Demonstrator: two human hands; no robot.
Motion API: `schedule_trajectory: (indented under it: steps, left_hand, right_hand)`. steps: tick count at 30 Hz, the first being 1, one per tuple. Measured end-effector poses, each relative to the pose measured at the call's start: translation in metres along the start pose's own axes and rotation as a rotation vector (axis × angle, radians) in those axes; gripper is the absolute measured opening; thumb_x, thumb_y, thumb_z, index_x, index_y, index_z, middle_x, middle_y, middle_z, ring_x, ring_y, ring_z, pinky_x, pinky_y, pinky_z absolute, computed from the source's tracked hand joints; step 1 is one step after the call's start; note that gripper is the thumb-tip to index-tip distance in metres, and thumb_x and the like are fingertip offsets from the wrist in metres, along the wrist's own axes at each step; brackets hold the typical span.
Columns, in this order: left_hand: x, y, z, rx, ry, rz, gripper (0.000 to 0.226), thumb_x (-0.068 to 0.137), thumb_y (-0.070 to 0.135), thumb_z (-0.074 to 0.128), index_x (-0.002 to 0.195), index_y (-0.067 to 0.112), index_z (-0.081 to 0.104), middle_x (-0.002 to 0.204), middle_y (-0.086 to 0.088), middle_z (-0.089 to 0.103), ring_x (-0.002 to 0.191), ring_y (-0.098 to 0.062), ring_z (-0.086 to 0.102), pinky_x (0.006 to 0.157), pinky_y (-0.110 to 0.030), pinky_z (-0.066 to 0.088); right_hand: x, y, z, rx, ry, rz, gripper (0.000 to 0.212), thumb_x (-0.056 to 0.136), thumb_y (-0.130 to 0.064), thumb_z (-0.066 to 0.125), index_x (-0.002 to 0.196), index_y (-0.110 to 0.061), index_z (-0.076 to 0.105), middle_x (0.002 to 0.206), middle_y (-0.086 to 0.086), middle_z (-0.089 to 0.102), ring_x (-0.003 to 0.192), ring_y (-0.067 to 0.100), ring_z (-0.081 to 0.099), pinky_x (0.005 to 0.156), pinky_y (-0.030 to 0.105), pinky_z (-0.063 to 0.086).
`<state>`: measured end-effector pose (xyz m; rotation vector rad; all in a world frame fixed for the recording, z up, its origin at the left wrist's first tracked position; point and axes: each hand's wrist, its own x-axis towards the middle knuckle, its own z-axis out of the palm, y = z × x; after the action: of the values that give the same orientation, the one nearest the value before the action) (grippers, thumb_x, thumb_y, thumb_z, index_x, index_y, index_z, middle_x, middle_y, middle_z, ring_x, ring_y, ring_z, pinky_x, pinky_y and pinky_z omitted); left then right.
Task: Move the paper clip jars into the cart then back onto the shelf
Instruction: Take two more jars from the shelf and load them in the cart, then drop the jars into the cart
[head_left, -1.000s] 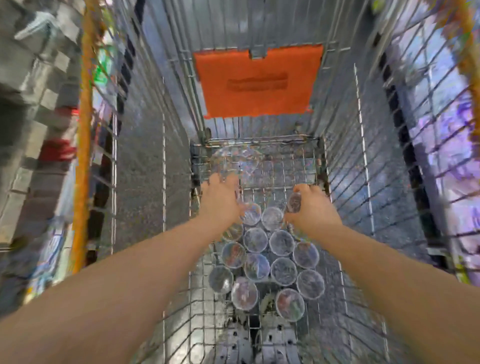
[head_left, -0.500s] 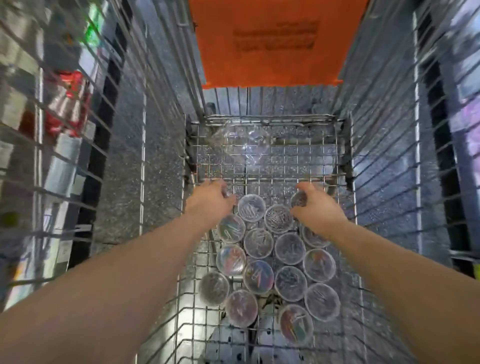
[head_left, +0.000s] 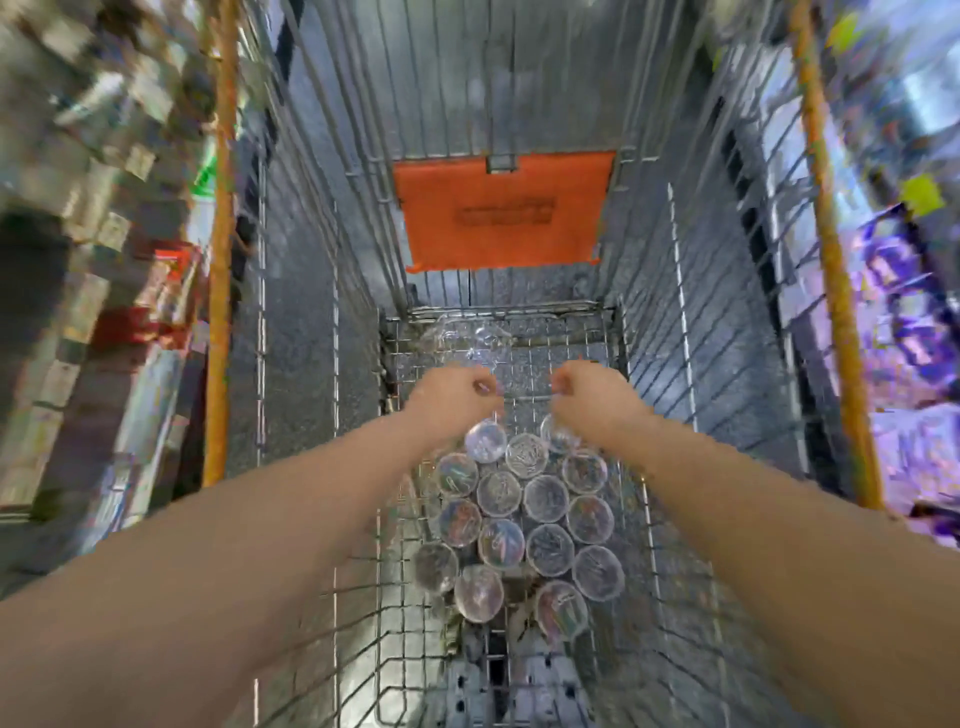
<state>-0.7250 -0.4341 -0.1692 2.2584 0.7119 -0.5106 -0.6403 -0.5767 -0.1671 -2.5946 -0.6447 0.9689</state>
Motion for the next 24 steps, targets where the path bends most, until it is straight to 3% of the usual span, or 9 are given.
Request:
schedule_trajectory:
  steps: [2, 7, 12, 17, 21, 24]
  left_hand:
    - [-0.024, 0.018, -0.02, -0.043, 0.068, 0.063, 0.021, 0.089, 0.028, 0.058, 0.107, 0.019, 0.066, 0.108, 0.001, 0.066, 0.099, -0.018, 0.06, 0.08, -0.026, 0.045]
    - [-0.093, 0.059, -0.075, -0.035, 0.213, 0.255, 0.019, 0.09, 0.027, 0.057, 0.101, 0.015, 0.067, 0.093, 0.005, 0.063, 0.093, -0.014, 0.058, 0.081, -0.026, 0.043]
    - [-0.167, 0.108, -0.136, 0.056, 0.392, 0.427, 0.016, 0.089, 0.029, 0.057, 0.097, 0.02, 0.067, 0.097, 0.006, 0.065, 0.094, -0.013, 0.056, 0.081, -0.026, 0.04]
    - [-0.242, 0.156, -0.18, 0.064, 0.584, 0.565, 0.014, 0.091, 0.027, 0.056, 0.094, 0.019, 0.067, 0.082, 0.007, 0.061, 0.078, -0.011, 0.054, 0.059, -0.02, 0.03]
    - [-0.306, 0.184, -0.201, 0.036, 0.744, 0.608, 0.011, 0.088, 0.024, 0.058, 0.087, 0.02, 0.069, 0.082, 0.006, 0.067, 0.081, -0.011, 0.059, 0.072, -0.028, 0.043]
    - [-0.356, 0.193, -0.208, 0.044, 0.848, 0.606, 0.011, 0.086, 0.02, 0.059, 0.084, 0.019, 0.07, 0.077, 0.007, 0.066, 0.074, -0.007, 0.056, 0.068, -0.026, 0.041]
  right_hand:
    - [-0.025, -0.018, -0.02, 0.017, 0.055, -0.024, 0.025, 0.091, -0.015, 0.05, 0.115, -0.014, 0.057, 0.104, 0.005, 0.061, 0.081, 0.019, 0.053, 0.057, 0.023, 0.041]
    - [-0.099, -0.058, -0.074, 0.025, 0.241, -0.15, 0.021, 0.089, -0.013, 0.051, 0.105, -0.01, 0.064, 0.102, 0.008, 0.067, 0.093, 0.026, 0.06, 0.075, 0.029, 0.046]
    - [-0.179, -0.09, -0.135, 0.032, 0.44, -0.274, 0.024, 0.089, -0.016, 0.05, 0.108, -0.02, 0.065, 0.104, 0.003, 0.066, 0.099, 0.023, 0.059, 0.08, 0.029, 0.044]
    - [-0.25, -0.12, -0.187, -0.092, 0.673, -0.416, 0.022, 0.088, -0.019, 0.046, 0.099, -0.015, 0.065, 0.099, 0.006, 0.068, 0.096, 0.027, 0.059, 0.08, 0.037, 0.046]
    - [-0.3, -0.136, -0.216, -0.116, 0.79, -0.533, 0.021, 0.09, -0.02, 0.047, 0.1, -0.018, 0.066, 0.098, 0.005, 0.069, 0.096, 0.026, 0.06, 0.073, 0.032, 0.043]
    - [-0.341, -0.15, -0.235, -0.147, 0.811, -0.624, 0.023, 0.091, -0.02, 0.047, 0.103, -0.022, 0.066, 0.099, 0.001, 0.069, 0.095, 0.023, 0.061, 0.069, 0.029, 0.039]
